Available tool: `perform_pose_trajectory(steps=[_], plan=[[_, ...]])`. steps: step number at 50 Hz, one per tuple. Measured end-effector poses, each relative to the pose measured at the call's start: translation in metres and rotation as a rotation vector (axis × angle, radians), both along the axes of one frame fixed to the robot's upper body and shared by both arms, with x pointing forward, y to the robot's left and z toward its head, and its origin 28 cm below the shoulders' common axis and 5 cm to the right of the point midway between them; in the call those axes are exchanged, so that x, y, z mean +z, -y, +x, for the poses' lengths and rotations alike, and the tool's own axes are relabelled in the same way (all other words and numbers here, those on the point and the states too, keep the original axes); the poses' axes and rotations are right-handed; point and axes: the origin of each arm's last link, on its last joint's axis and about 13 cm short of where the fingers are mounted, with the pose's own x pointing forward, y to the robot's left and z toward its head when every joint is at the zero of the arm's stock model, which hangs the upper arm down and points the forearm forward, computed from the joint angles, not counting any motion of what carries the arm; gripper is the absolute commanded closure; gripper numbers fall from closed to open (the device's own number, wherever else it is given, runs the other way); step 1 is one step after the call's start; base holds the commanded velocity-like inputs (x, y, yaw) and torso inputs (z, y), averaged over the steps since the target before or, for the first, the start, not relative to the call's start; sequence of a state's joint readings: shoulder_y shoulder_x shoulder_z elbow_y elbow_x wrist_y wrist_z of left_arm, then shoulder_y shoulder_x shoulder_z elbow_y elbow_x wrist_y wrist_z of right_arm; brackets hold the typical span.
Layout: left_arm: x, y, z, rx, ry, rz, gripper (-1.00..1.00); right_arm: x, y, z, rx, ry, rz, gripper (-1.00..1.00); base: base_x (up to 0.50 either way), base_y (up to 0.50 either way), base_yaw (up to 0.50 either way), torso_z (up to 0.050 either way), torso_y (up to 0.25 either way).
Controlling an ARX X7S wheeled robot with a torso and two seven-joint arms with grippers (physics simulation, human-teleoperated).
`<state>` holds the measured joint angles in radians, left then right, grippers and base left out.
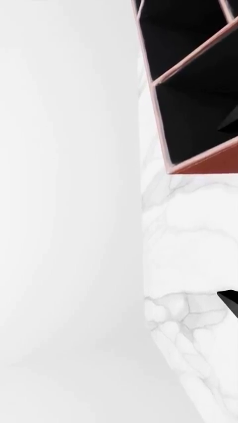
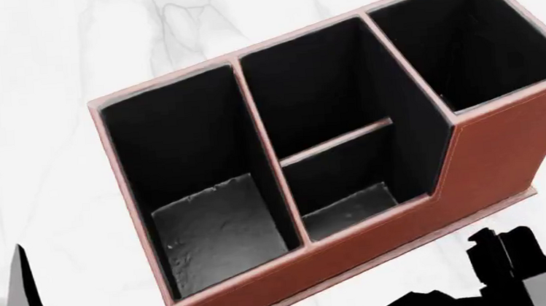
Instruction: Pick up the book and place it in the left compartment of the caddy.
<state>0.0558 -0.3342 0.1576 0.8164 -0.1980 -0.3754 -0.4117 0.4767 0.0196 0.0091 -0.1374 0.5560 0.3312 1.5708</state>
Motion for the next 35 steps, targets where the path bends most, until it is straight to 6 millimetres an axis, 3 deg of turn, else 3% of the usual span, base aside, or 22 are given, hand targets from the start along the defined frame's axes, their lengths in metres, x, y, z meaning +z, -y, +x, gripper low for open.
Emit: perform_pose_trajectory(steps=[35], plan=[[0.001, -0.001, -0.001, -0.004, 0.0, -0.003, -1.0, -0.018, -0.01, 0.011, 0.003, -0.021, 0.016, -1.0, 0.0, 0.0, 0.0, 0.0, 0.0]])
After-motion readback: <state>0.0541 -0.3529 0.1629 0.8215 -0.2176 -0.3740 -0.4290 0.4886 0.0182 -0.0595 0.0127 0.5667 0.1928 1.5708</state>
